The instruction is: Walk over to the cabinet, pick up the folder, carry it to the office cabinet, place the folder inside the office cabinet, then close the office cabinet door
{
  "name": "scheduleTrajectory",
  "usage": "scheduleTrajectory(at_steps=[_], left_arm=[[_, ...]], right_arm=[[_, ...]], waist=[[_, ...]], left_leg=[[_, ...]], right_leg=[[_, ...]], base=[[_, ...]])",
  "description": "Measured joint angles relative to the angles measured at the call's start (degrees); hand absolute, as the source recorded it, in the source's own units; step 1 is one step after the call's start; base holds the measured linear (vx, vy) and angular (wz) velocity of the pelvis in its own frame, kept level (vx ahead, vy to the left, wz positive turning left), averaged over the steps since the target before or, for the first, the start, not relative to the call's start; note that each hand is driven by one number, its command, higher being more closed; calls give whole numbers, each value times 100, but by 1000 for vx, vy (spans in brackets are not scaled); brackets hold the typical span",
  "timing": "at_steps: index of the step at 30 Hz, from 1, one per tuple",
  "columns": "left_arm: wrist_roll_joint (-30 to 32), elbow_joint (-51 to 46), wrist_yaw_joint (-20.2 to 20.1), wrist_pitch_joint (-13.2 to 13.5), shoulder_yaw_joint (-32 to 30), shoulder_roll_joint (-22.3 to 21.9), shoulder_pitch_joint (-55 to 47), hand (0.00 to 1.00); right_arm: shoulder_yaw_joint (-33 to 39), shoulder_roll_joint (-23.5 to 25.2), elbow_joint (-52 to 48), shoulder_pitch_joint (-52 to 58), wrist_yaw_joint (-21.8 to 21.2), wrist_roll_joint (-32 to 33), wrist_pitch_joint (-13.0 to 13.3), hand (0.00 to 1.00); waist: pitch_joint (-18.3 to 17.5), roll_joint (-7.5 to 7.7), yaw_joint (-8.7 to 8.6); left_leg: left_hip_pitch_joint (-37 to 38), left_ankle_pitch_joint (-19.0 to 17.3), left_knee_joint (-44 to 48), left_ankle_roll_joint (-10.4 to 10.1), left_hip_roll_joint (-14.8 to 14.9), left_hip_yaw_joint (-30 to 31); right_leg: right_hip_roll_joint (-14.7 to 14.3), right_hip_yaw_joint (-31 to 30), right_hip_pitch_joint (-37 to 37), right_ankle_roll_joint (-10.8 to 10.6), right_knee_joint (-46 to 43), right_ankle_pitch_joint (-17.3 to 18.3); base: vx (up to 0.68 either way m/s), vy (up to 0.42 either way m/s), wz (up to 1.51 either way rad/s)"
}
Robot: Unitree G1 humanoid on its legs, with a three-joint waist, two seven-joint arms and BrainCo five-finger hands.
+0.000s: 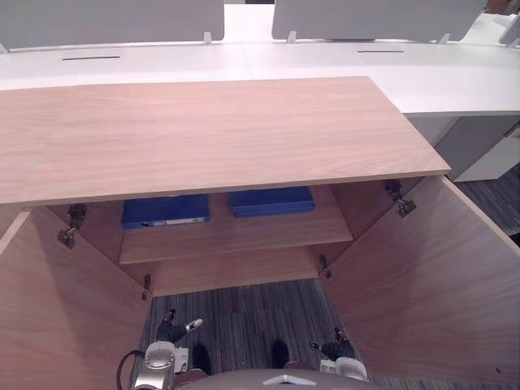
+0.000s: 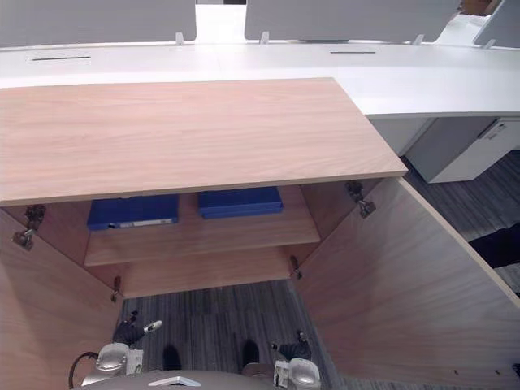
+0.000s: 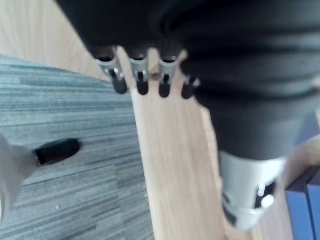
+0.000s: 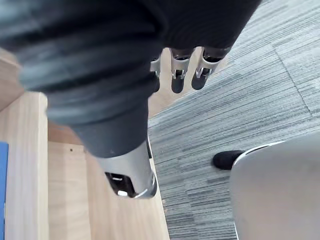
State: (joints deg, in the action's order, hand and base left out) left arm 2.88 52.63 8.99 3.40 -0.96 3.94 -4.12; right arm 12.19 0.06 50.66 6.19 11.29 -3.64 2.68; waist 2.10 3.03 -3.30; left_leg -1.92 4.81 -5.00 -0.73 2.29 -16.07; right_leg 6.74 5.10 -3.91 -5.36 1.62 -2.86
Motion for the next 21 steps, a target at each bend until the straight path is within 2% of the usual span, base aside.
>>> scheduleTrajectory(at_steps=[9,14,21], left_arm=[[12,102,-126,-3,235,-8,10,0],[16,96,-191,-4,241,2,38,0],[15,85,-193,-17,331,81,108,0]], right_arm=[[380,-4,-21,41,4,222,-8,0],[830,3,-653,304,24,336,2,0],[2224,-11,-1830,582,376,907,101,0]], waist=[[-46,-33,-43],[-51,-37,-208],[-86,-23,-601]], left_leg=[[270,-207,2,-38,-30,-443],[468,-359,7,-68,-67,-783],[805,-629,39,-113,-91,-1445]], right_leg=[[-22,-510,24,-75,10,-90],[-29,-864,20,-74,22,-96],[-129,-1554,-55,16,22,-123]], base=[[43,14,-27],[24,13,-39],[16,-3,-55]])
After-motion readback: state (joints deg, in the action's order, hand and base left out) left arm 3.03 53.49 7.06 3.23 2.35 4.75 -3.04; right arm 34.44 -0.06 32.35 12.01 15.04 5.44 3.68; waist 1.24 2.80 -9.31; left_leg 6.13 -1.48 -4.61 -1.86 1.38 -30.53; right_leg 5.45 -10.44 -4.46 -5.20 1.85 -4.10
